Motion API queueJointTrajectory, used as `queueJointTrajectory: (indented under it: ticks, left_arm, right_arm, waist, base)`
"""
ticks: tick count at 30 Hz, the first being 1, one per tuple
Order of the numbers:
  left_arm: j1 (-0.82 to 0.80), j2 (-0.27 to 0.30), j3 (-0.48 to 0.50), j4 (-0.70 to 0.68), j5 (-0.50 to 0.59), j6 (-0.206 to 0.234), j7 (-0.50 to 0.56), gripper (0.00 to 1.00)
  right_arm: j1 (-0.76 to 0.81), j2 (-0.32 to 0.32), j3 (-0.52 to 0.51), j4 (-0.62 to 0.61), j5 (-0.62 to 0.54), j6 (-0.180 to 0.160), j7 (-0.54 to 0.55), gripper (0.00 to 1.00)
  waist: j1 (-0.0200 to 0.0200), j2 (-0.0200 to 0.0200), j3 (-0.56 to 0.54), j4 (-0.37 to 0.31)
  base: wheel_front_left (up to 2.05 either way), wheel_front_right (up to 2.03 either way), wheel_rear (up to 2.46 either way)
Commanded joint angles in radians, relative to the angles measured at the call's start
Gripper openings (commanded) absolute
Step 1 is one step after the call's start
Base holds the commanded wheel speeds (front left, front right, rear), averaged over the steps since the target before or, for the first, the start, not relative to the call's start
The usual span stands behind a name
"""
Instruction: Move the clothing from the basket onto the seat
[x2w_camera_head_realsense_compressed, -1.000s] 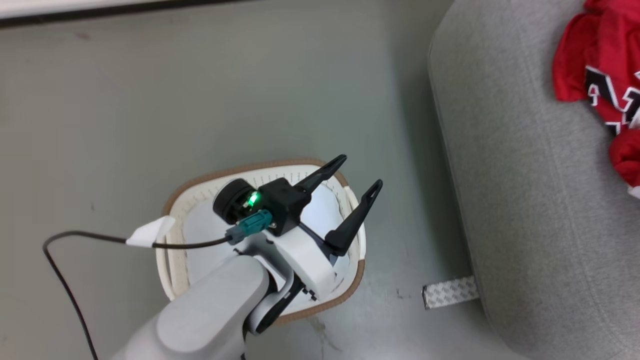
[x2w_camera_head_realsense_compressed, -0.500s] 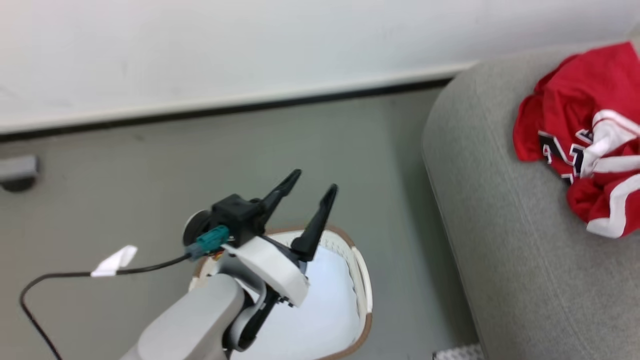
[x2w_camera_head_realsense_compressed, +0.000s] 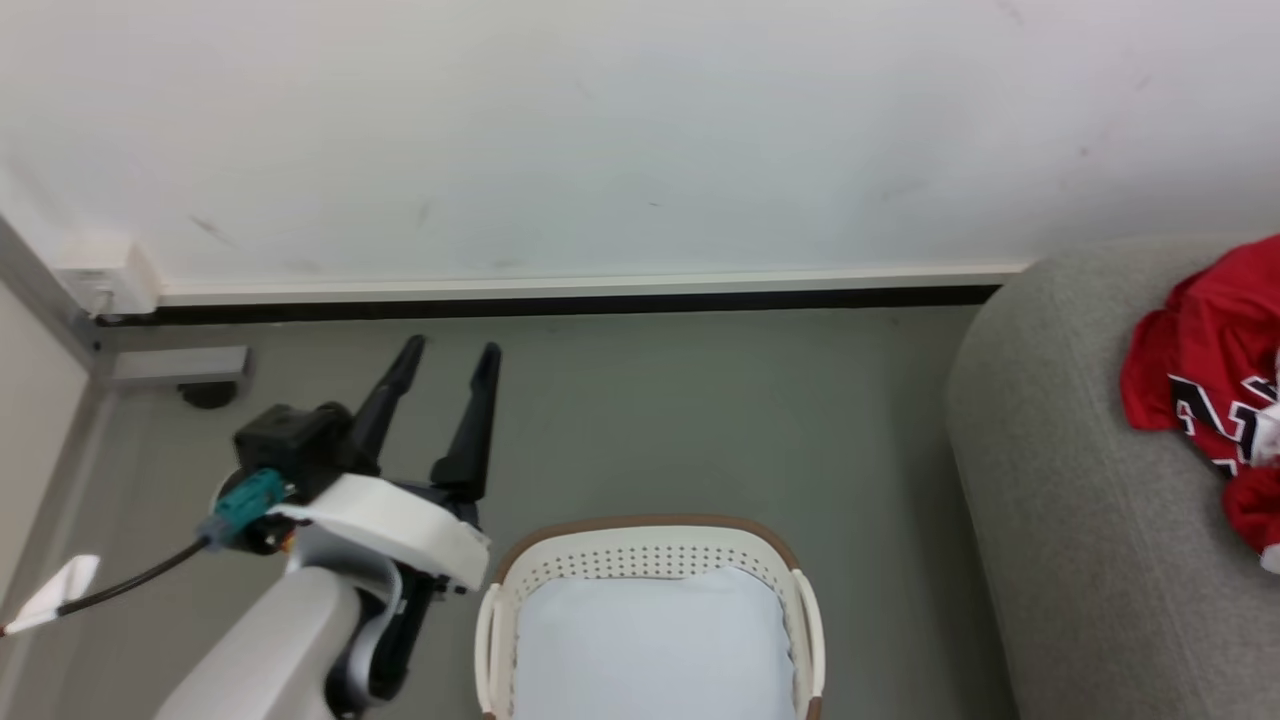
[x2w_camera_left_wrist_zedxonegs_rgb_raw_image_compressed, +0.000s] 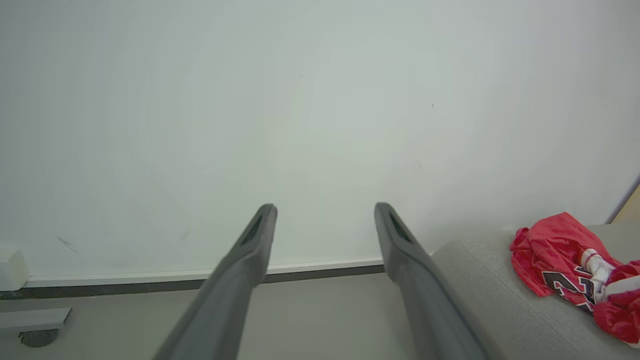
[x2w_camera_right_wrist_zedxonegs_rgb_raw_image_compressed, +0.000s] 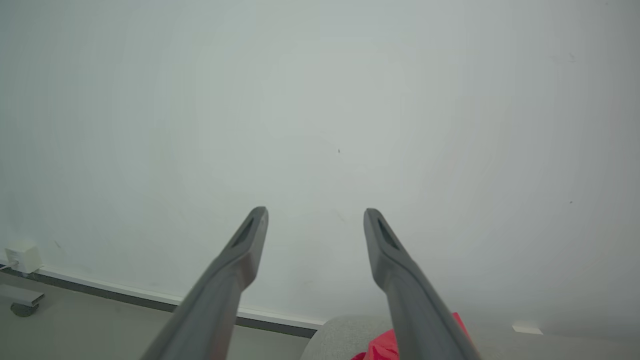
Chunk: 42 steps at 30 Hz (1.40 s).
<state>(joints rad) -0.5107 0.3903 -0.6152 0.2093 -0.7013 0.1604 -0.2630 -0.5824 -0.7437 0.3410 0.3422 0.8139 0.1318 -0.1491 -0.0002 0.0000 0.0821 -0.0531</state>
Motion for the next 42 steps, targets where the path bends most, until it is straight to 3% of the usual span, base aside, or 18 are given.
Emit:
queueJointTrajectory:
  ticks: [1, 10, 15, 19, 29, 42]
  left_arm:
    - [0.032, 0.011, 0.030, -0.015, 0.006, 0.010, -0.001, 1.00]
    - [0.199, -0.013, 0.191, -0.052, 0.092, 0.031, -0.001, 1.00]
    - [0.275, -0.076, 0.264, -0.042, 0.136, -0.002, -0.001, 1.00]
    - [0.314, -0.118, 0.306, -0.029, 0.207, -0.029, -0.001, 1.00]
    - [0.380, -0.214, 0.413, -0.011, 0.331, -0.118, -0.001, 1.00]
    - [0.383, -0.276, 0.506, 0.013, 0.425, -0.199, -0.001, 1.00]
  right_arm:
    - [0.049, 0.042, -0.023, -0.016, -0.041, -0.002, -0.026, 1.00]
    - [0.275, 0.320, -0.120, -0.101, -0.279, -0.002, -0.101, 1.00]
    - [0.377, 0.455, -0.153, -0.106, -0.319, -0.002, -0.110, 1.00]
    - [0.417, 0.518, -0.151, -0.091, -0.379, -0.002, -0.116, 1.00]
    - [0.466, 0.616, -0.195, -0.132, -0.481, -0.002, -0.117, 1.00]
    - [0.471, 0.633, -0.201, -0.139, -0.506, -0.002, -0.116, 1.00]
  waist:
    - [0.0002, 0.0000, -0.018, 0.035]
    - [0.0002, 0.0000, -0.032, 0.079]
    - [0.0002, 0.0000, -0.036, 0.085]
    - [0.0002, 0.0000, -0.041, 0.078]
    - [0.0002, 0.0000, -0.050, 0.069]
    - [0.0002, 0.0000, -0.059, 0.065]
  base:
    - [0.00, 0.00, 0.00]
    - [0.00, 0.00, 0.00]
    - [0.00, 0.00, 0.00]
    - [0.00, 0.00, 0.00]
    - [0.00, 0.00, 0.00]
    - [0.00, 0.00, 0.00]
